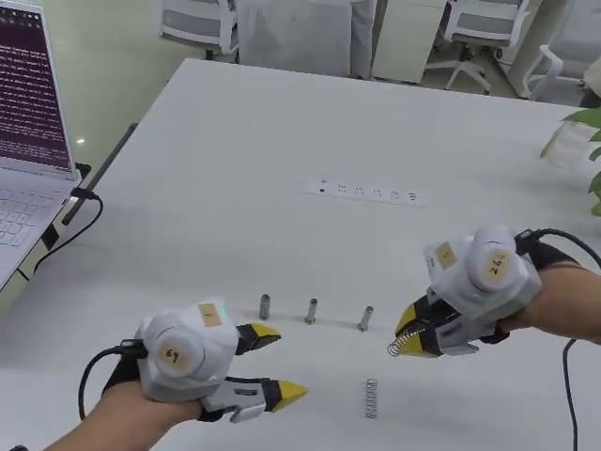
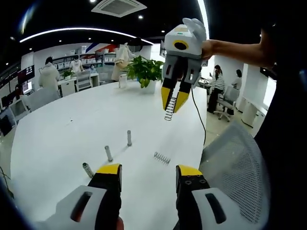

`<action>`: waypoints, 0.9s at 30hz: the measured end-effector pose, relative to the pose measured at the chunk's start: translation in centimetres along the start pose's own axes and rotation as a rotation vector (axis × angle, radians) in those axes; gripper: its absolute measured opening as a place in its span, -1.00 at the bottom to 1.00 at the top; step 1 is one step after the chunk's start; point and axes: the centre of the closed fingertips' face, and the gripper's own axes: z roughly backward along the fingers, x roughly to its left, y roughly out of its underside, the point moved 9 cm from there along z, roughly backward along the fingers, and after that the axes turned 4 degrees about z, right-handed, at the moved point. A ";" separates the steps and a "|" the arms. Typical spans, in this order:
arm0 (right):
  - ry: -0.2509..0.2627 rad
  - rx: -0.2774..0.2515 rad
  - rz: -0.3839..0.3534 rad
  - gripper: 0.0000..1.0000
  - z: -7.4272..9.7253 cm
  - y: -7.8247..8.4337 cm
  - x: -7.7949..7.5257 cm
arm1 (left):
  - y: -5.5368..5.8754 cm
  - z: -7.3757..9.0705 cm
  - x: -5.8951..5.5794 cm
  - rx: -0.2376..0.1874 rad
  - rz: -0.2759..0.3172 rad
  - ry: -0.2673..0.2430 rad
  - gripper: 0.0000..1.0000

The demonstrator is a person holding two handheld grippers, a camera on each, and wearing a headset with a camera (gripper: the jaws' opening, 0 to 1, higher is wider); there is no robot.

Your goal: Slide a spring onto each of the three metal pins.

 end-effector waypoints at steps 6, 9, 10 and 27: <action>0.003 0.007 -0.012 -0.83 -0.7 0.2 -0.7 | 0.7 1.9 1.3 0.001 0.028 -0.073 -0.10; 0.009 0.006 -0.021 -0.83 -1.0 0.2 -1.1 | 1.2 2.9 2.1 -0.006 0.053 -0.114 -0.07; 0.008 0.008 -0.024 -0.83 -1.1 0.2 -1.3 | 1.4 3.3 2.5 -0.007 0.063 -0.131 -0.04; 0.020 0.036 -0.050 -0.83 -2.5 0.2 -3.5 | 3.1 6.6 4.4 -0.014 0.137 -0.248 0.12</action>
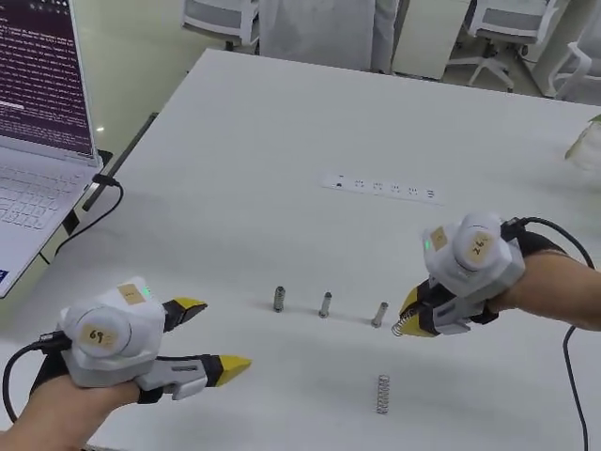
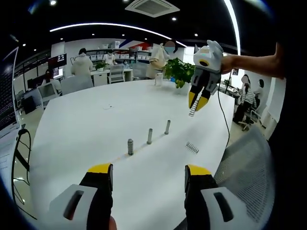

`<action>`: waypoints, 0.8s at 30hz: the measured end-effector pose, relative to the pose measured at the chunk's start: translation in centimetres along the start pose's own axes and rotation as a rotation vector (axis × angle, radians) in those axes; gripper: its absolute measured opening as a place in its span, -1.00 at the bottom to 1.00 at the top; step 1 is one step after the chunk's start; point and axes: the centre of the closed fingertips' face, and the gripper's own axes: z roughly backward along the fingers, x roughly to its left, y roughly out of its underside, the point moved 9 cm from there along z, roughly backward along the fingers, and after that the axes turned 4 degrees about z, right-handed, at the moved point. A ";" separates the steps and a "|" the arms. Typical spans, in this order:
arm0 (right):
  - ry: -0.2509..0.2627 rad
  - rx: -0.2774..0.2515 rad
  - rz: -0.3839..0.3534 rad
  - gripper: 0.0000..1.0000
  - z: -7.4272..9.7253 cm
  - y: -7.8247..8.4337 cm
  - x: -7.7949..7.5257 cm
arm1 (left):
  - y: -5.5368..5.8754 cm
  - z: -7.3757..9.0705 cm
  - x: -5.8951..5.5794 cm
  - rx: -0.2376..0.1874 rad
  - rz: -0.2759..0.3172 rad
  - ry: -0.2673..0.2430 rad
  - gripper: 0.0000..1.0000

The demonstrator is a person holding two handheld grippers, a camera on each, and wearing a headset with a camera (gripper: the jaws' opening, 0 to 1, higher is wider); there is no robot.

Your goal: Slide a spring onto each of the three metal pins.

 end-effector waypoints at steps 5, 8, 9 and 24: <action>0.002 0.000 0.006 -0.83 -0.6 -0.6 -1.0 | 0.2 0.4 0.2 -0.003 0.015 -0.018 0.14; 0.004 -0.003 0.010 -0.83 -0.9 -1.0 -1.7 | 0.3 0.6 0.3 -0.005 0.024 -0.028 0.16; 0.002 -0.003 0.011 -0.83 -1.1 -1.1 -1.8 | 0.3 0.7 0.4 -0.006 0.024 -0.030 0.16; -0.014 -0.005 0.047 -0.83 -4.3 -3.4 -4.6 | 0.9 2.1 1.2 -0.017 0.063 -0.068 0.15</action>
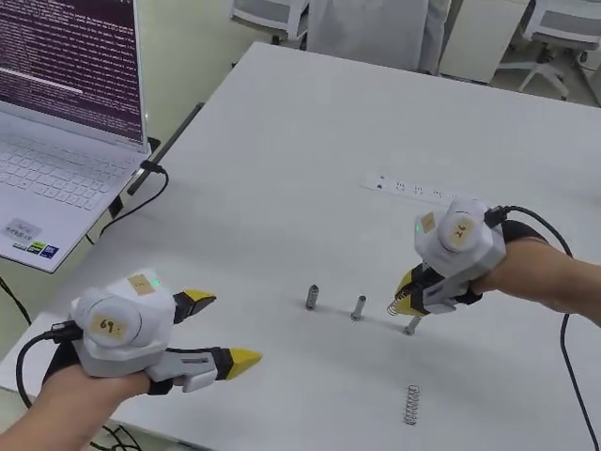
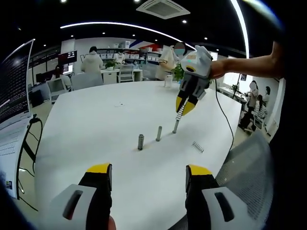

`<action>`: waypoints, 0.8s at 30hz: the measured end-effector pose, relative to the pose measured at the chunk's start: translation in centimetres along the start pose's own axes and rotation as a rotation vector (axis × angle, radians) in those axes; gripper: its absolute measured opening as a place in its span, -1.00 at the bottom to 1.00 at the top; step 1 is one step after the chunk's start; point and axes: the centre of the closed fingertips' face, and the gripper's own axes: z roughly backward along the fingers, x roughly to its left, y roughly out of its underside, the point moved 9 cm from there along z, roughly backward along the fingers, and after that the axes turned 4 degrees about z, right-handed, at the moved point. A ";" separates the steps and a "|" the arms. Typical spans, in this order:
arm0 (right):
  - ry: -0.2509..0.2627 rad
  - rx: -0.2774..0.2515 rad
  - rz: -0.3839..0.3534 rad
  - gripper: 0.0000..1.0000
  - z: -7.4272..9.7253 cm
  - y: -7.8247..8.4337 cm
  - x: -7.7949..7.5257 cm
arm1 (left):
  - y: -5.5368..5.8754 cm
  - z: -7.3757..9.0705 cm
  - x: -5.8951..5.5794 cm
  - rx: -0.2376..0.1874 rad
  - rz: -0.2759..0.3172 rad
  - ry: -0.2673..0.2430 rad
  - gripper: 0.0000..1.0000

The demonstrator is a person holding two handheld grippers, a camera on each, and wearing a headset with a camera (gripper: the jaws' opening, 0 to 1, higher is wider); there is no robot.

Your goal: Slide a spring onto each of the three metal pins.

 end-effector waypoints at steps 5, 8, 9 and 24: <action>-0.006 -0.001 0.004 -0.83 -0.8 -0.5 -0.7 | 0.2 0.3 0.2 -0.003 0.009 -0.009 0.15; -0.008 0.008 0.010 -0.83 -1.3 -0.5 -1.3 | 0.2 0.6 0.2 -0.006 0.013 -0.014 0.15; -0.008 0.012 0.014 -0.83 -1.5 -0.5 -1.4 | 0.2 0.6 0.2 -0.007 0.015 -0.015 0.15; -0.025 0.025 0.032 -0.83 -3.6 -1.4 -2.8 | 0.6 1.3 0.5 -0.010 0.047 -0.039 0.13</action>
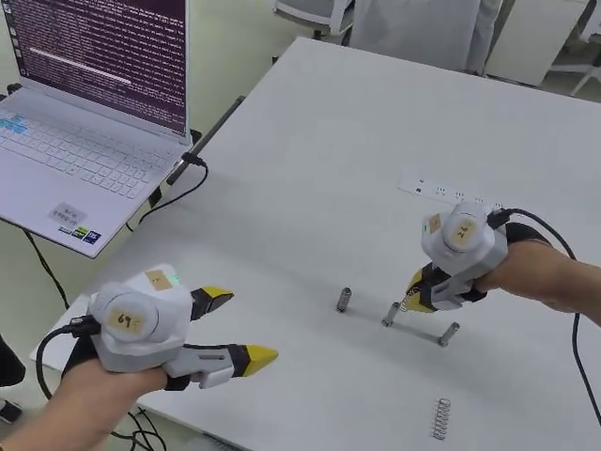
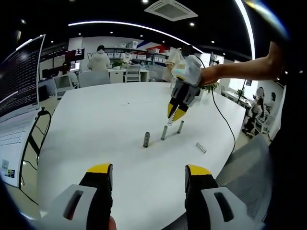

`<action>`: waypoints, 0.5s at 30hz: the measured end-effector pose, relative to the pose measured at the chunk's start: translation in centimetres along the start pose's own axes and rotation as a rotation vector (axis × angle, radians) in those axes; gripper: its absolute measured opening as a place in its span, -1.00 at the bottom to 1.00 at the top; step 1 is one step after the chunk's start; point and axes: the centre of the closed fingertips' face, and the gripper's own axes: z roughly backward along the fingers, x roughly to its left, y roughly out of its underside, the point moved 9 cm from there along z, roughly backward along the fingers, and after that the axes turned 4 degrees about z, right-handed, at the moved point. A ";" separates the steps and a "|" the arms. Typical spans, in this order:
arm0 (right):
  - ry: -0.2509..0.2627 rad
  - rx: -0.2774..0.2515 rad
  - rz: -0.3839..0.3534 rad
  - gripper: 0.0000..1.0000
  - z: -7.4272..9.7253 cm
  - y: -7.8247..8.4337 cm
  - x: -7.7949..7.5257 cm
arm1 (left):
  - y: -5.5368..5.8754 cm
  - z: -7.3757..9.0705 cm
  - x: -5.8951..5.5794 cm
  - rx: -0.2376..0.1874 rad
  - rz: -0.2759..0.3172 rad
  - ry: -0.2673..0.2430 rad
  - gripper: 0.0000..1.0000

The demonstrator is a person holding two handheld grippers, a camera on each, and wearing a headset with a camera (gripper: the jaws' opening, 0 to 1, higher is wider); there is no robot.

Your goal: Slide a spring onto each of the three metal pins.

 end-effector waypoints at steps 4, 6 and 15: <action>-0.004 0.004 0.011 -0.83 -0.3 -0.3 -0.3 | 0.2 0.2 0.0 0.003 0.010 -0.005 0.13; -0.004 0.008 0.019 -0.83 -0.4 -0.3 -0.4 | 0.2 0.3 0.0 0.003 0.011 -0.007 0.12; -0.020 0.035 0.040 -0.83 -1.1 -0.2 -0.7 | 0.2 0.4 0.3 0.006 0.021 -0.015 0.11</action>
